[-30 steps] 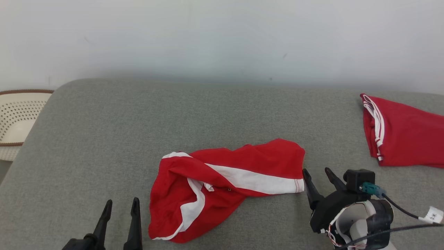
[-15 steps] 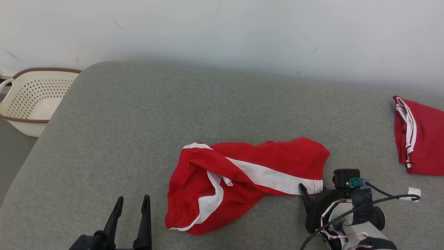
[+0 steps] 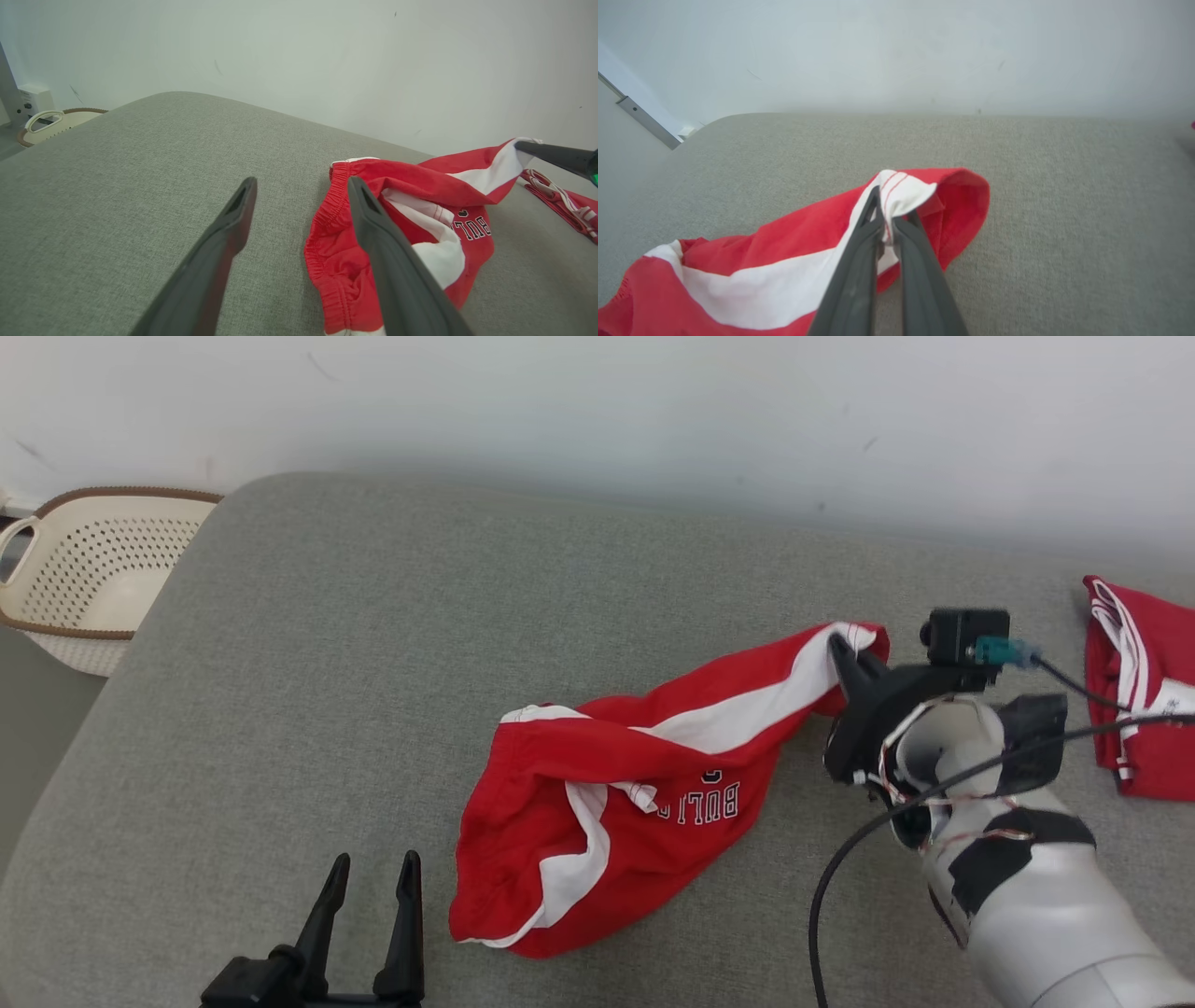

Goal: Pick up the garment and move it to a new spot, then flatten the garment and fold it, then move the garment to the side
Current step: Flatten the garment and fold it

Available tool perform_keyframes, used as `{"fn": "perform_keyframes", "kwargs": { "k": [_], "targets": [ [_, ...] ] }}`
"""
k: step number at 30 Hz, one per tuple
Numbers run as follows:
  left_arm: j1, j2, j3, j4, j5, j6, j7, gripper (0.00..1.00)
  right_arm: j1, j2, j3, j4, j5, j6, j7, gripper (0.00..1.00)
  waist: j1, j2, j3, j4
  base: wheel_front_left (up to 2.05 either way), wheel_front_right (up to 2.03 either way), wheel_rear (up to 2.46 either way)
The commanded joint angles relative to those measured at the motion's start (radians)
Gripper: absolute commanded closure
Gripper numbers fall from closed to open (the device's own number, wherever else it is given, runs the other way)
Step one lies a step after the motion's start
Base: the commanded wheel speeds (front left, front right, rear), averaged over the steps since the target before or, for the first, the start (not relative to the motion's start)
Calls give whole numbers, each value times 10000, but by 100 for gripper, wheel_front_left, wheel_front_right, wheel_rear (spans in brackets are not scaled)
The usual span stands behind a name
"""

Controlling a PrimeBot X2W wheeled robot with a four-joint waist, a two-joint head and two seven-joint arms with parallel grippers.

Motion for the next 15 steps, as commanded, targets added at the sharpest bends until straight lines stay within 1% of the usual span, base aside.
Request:
{"fn": "perform_keyframes", "kwargs": {
  "k": [1,6,10,11,12,13,15],
  "targets": [
    [-107,0,-28,66,113,-72,-52,0,-409,-54,89,4,200,4,82,100,-1,0,151,209,0,0,0],
    [-268,-98,-222,209,135,-219,-50,0,-1651,-224,171,397,575,4,99,100,-1,0,377,660,0,0,0],
    [-455,-144,-414,277,83,-292,-50,0,-2346,-329,-25,1237,740,4,-223,100,-1,0,522,961,0,0,0],
    [-473,-148,-471,315,62,-305,-49,0,-2426,-351,-38,1546,688,4,-223,86,-1,0,548,1033,0,0,0],
    [-517,-152,-503,344,40,-313,-46,0,-2474,-321,38,1846,578,4,-116,3,-1,0,561,1097,0,0,0],
    [-564,-153,-543,352,6,-309,-44,0,-2548,-268,156,2014,473,4,-67,0,-1,0,572,1146,0,0,0],
    [-597,-152,-583,336,-70,-246,-44,0,-2612,-213,284,2192,445,4,-70,0,-1,0,582,1158,0,0,0]
  ]
}}
